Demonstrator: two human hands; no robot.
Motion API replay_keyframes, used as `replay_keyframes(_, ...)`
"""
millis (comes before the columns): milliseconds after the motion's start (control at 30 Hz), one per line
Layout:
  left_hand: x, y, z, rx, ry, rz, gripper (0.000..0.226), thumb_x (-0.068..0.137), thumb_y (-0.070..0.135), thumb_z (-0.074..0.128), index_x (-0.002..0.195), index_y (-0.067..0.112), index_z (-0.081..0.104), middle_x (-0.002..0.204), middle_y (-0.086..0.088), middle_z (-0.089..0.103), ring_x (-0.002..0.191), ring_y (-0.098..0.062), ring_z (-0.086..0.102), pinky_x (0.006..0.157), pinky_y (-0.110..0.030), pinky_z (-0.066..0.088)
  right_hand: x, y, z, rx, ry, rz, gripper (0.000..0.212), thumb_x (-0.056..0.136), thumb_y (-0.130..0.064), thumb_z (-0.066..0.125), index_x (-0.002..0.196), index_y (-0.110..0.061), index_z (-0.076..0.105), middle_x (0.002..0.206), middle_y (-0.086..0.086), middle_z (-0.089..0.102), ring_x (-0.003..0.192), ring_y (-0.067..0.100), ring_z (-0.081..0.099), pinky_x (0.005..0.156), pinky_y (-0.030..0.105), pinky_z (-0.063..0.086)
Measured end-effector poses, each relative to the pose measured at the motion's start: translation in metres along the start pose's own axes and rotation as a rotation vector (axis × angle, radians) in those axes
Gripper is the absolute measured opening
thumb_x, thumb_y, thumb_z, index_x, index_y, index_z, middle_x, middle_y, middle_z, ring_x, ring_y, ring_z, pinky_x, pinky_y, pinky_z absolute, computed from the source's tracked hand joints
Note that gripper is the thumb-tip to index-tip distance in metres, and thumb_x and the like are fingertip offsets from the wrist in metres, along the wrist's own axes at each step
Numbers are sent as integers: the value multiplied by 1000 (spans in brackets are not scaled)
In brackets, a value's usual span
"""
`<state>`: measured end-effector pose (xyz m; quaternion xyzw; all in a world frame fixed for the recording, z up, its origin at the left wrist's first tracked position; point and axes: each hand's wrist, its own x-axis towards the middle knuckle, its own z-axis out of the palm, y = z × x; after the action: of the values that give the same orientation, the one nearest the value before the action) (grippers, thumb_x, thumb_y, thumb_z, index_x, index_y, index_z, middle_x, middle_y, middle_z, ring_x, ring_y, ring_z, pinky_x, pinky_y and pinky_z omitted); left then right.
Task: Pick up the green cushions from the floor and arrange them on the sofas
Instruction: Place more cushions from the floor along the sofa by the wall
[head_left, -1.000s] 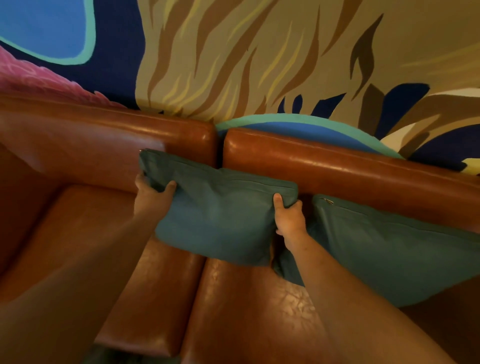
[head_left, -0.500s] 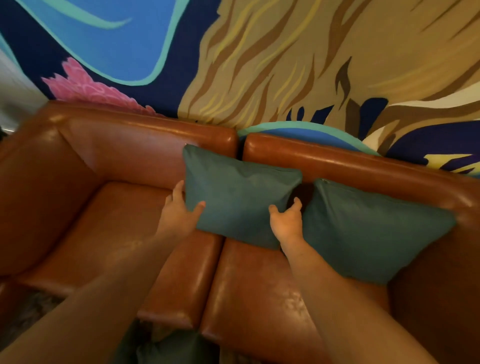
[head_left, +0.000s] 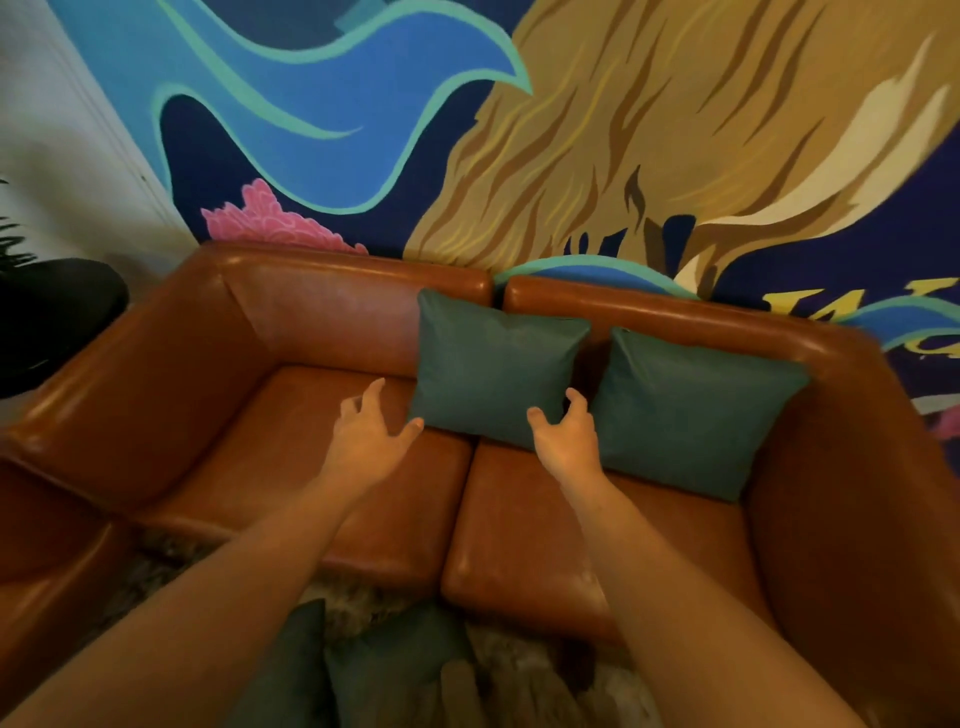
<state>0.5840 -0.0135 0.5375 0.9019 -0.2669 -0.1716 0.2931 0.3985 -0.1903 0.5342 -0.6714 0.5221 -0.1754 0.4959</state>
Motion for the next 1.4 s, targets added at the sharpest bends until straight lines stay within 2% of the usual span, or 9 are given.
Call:
replay_keyframes(333, -108, 14, -10, -19, -2, 34, 86, 95, 54, 70, 164, 22, 30, 155, -21, 33, 143, -44, 43, 119, -48, 38, -92, 6, -40, -143, -103, -151, 73, 106, -40, 67, 167, -15, 36, 166, 12, 40, 149, 30, 46, 121, 40, 41)
replay_keyframes(500, -176, 7, 9, -20, -11, 18, 86, 94, 55, 70, 164, 23, 30, 156, -21, 32, 143, -43, 43, 120, -47, 37, -144, 37, -57, -187, -153, -169, 74, 105, -41, 69, 167, -17, 35, 168, 12, 37, 150, 31, 45, 122, 43, 42)
replay_keyframes(833, -295, -27, 30, 39, -77, -49, 85, 95, 58, 67, 164, 27, 28, 158, -18, 29, 143, -43, 41, 118, -50, 38, -245, 99, -82, -298, -236, -173, 74, 106, -41, 69, 168, -20, 35, 170, 10, 35, 155, 30, 41, 123, 40, 37)
replay_keyframes(1100, -334, -78, 21, 84, -134, -108, 85, 97, 62, 62, 164, 28, 24, 161, -17, 26, 146, -43, 35, 118, -56, 37, -292, 132, -50, -386, -325, -115, 75, 106, -41, 68, 169, -22, 33, 172, 8, 32, 153, 32, 41, 122, 42, 39)
replay_keyframes(1400, -316, -179, -20, 127, -221, -185, 84, 95, 66, 61, 162, 31, 26, 159, -14, 26, 136, -40, 48, 113, -55, 44, -311, 144, 44, -485, -370, 39, 76, 106, -44, 67, 169, -23, 31, 169, 11, 32, 151, 39, 42, 122, 50, 42)
